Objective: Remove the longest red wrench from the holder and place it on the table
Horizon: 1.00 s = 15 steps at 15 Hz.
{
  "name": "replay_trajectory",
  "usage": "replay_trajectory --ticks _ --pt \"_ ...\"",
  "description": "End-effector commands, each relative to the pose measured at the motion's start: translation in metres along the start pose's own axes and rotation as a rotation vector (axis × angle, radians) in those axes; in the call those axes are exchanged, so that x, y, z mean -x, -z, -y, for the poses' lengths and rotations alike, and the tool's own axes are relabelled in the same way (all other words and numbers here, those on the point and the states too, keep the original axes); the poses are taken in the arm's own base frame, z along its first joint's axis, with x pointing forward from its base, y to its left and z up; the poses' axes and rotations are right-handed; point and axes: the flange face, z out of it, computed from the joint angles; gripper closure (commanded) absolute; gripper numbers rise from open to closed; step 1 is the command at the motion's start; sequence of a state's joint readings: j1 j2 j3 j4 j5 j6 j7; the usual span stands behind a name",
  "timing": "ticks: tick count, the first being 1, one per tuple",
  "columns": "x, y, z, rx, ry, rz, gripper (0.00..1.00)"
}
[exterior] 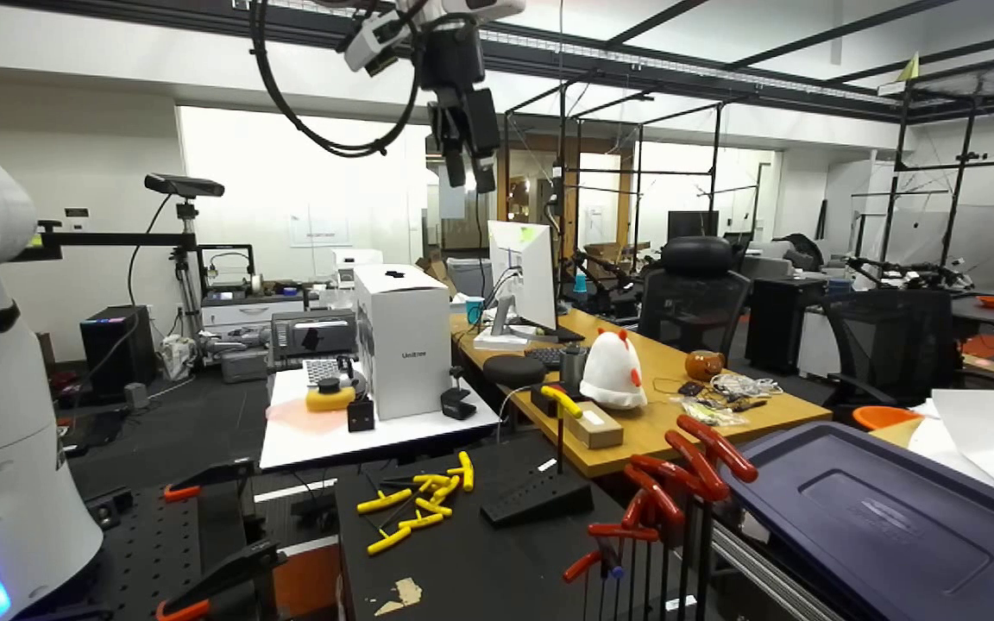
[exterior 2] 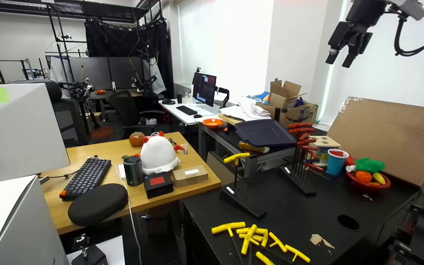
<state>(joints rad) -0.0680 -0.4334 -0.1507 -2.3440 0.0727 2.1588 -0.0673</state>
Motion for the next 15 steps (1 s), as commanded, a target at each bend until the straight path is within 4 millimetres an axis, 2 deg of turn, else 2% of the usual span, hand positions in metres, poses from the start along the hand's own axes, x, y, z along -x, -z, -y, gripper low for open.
replay_trajectory --ticks 1,5,8,11,15 --pt "-0.062 -0.027 0.002 -0.009 -0.097 0.035 0.0" --pt "-0.117 -0.05 -0.009 -0.005 -0.22 0.04 0.0" --pt "-0.147 -0.064 -0.029 0.028 -0.32 0.038 0.0" --pt "-0.169 -0.073 -0.055 0.041 -0.423 0.035 0.0" --pt "-0.188 -0.095 -0.09 0.054 -0.531 0.043 0.0"
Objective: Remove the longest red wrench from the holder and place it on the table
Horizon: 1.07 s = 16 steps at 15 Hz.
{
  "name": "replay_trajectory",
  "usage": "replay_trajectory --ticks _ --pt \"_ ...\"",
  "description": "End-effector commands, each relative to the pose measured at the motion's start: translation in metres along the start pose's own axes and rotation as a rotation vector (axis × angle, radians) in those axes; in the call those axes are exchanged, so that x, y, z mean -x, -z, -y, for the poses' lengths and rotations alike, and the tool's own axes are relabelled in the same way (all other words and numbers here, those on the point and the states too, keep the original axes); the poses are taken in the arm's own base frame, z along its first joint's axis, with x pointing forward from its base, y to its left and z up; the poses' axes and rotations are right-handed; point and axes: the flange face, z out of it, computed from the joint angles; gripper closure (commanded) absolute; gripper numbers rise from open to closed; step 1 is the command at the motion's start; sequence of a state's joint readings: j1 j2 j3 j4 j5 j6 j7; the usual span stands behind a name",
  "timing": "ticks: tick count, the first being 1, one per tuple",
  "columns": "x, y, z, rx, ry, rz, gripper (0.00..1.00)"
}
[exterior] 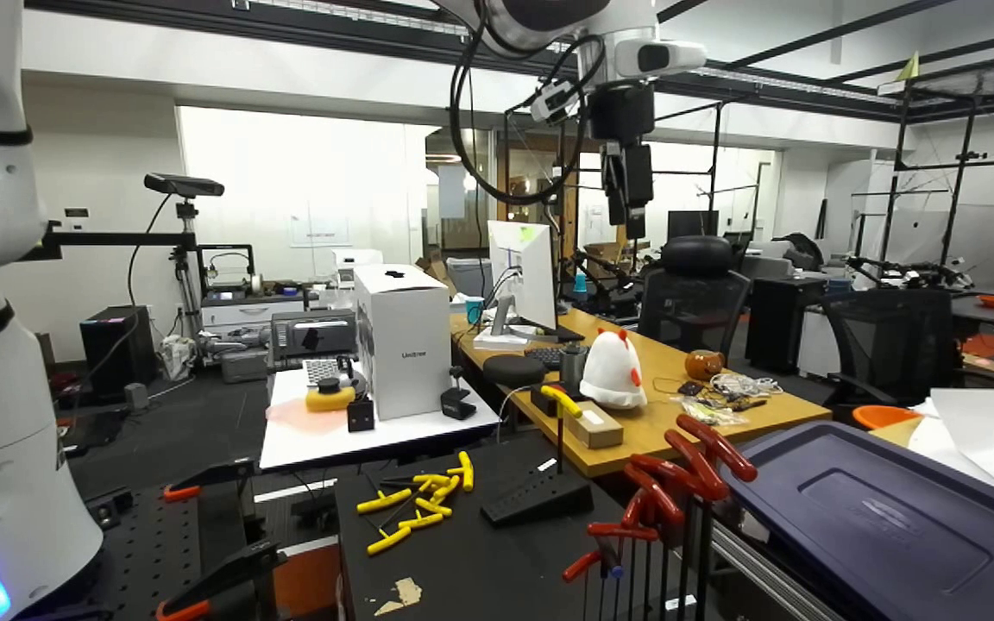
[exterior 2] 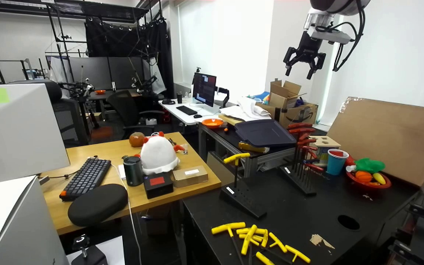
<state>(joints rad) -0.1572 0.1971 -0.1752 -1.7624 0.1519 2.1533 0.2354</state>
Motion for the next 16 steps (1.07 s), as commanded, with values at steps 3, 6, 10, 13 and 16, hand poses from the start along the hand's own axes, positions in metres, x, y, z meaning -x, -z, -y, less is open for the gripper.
replay_trajectory --ticks 3,6,10,13,16 --pt "-0.041 -0.031 -0.019 -0.002 -0.138 0.046 0.0" --pt "-0.052 -0.049 -0.027 0.008 -0.179 0.06 0.0" --pt "-0.061 -0.081 -0.039 0.037 -0.228 0.091 0.0" --pt "-0.065 -0.111 -0.05 0.057 -0.25 0.135 0.0" --pt "-0.066 -0.14 -0.063 0.075 -0.273 0.186 0.0"
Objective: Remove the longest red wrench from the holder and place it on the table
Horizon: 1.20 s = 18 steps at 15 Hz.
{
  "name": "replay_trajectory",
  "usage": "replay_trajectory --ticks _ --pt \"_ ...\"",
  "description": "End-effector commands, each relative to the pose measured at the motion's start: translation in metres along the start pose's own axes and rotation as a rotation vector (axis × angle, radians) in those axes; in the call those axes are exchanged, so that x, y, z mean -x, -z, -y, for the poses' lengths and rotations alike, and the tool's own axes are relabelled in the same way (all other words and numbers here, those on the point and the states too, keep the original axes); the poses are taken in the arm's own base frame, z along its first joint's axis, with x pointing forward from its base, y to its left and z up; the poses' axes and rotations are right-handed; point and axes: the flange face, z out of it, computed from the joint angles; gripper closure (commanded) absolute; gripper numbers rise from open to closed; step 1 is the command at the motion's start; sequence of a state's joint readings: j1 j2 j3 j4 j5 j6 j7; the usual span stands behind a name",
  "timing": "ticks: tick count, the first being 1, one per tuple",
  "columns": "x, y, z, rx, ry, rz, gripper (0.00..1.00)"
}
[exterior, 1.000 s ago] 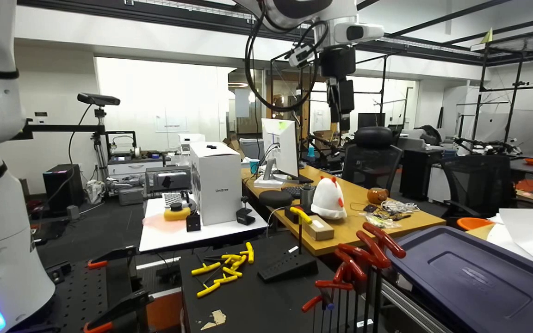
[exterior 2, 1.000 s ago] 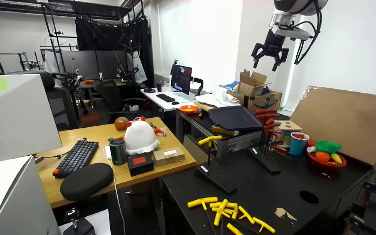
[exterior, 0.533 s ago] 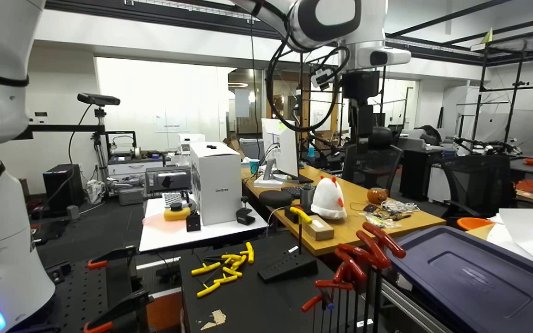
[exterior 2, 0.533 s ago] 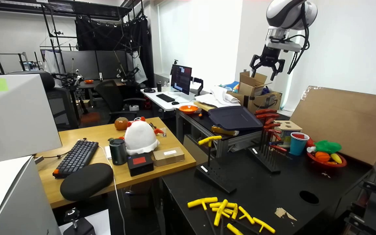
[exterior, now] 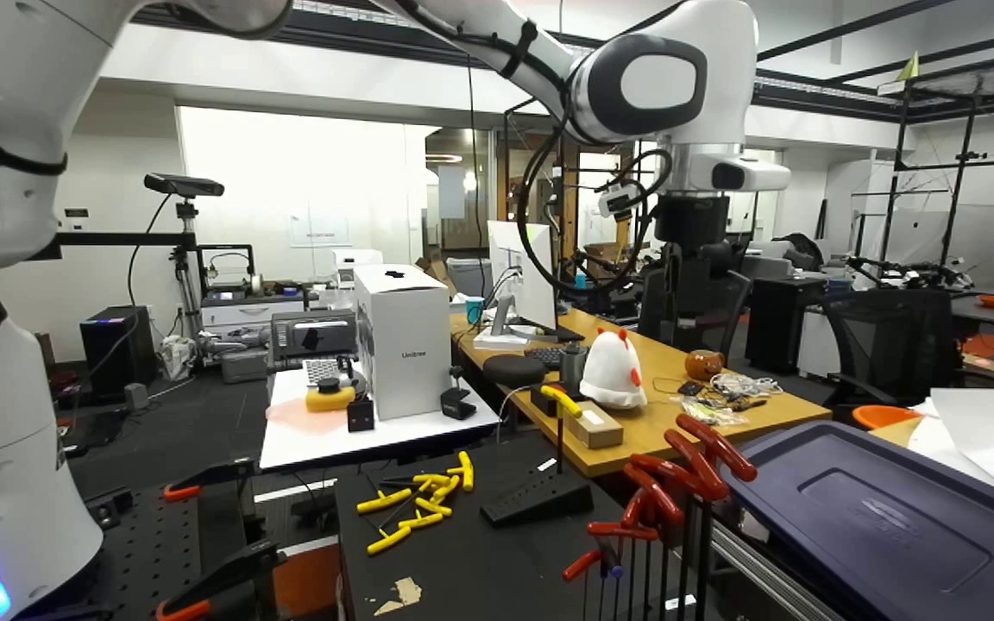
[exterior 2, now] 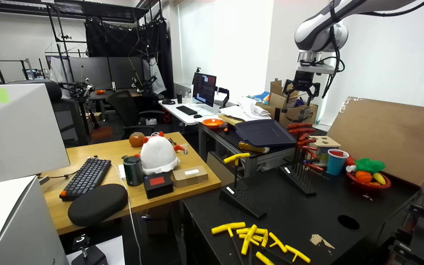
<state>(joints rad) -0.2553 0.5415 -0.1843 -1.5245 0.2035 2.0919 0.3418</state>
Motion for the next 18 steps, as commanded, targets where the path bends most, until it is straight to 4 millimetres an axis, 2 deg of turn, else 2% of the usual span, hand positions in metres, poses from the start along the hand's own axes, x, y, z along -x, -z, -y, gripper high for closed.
replay_trajectory --ticks 1,6,10,18 --pt "-0.013 -0.021 -0.007 0.003 -0.053 0.069 0.0" --pt "-0.019 -0.041 -0.01 0.011 -0.126 0.093 0.0" --pt "-0.018 -0.039 -0.009 -0.004 -0.214 0.076 0.0" --pt "-0.019 -0.042 -0.029 -0.035 -0.476 0.067 0.0"
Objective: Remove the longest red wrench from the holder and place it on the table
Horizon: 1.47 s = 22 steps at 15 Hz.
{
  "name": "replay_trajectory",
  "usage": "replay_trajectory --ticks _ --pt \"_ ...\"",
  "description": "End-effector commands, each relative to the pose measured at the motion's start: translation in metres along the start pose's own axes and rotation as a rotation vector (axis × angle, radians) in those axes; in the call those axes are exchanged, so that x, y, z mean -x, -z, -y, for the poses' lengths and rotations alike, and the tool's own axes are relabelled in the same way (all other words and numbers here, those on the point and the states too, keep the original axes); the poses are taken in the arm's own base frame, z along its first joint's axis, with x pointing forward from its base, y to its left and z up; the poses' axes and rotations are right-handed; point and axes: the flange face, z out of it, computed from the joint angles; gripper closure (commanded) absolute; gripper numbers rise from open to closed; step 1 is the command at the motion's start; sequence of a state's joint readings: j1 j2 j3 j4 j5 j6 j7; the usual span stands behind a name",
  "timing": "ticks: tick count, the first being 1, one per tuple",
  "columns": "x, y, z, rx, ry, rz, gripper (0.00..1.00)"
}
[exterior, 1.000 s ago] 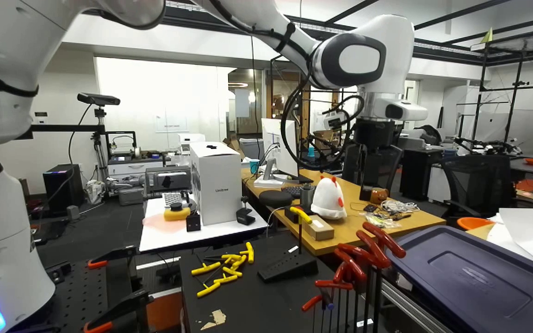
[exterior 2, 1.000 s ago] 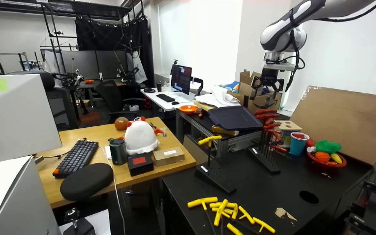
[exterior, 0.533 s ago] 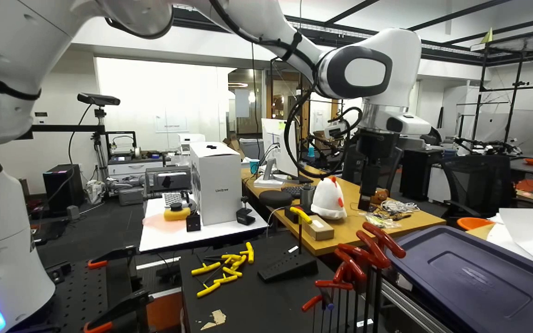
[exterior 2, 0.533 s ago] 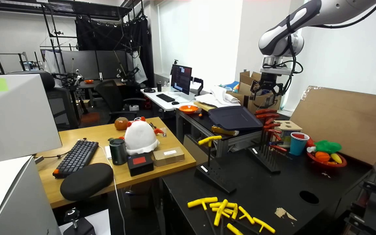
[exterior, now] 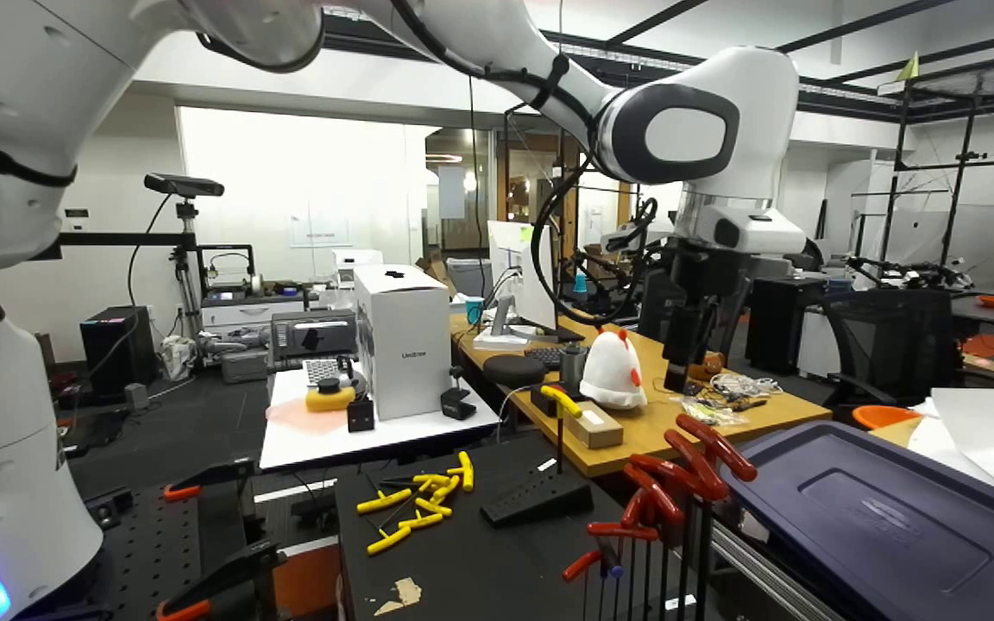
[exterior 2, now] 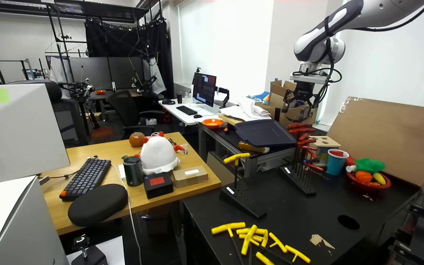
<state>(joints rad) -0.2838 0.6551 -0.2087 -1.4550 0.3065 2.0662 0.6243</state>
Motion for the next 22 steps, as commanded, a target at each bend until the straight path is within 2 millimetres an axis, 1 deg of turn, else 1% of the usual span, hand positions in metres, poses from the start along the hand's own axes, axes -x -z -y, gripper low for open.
replay_trajectory --ticks 1,4,9,13,16,19,22 --pt "0.0 0.003 -0.01 -0.015 -0.124 -0.006 0.0" --pt "0.004 -0.006 -0.013 -0.013 -0.206 -0.012 0.0" --pt "0.011 -0.021 -0.008 -0.033 -0.332 -0.047 0.0" --pt "0.009 -0.021 -0.012 -0.058 -0.458 -0.125 0.0" --pt "0.001 -0.022 -0.022 -0.06 -0.526 -0.158 0.0" --pt "-0.004 -0.024 -0.03 -0.045 -0.559 -0.171 0.0" --pt "-0.005 -0.026 -0.032 -0.037 -0.57 -0.173 0.0"
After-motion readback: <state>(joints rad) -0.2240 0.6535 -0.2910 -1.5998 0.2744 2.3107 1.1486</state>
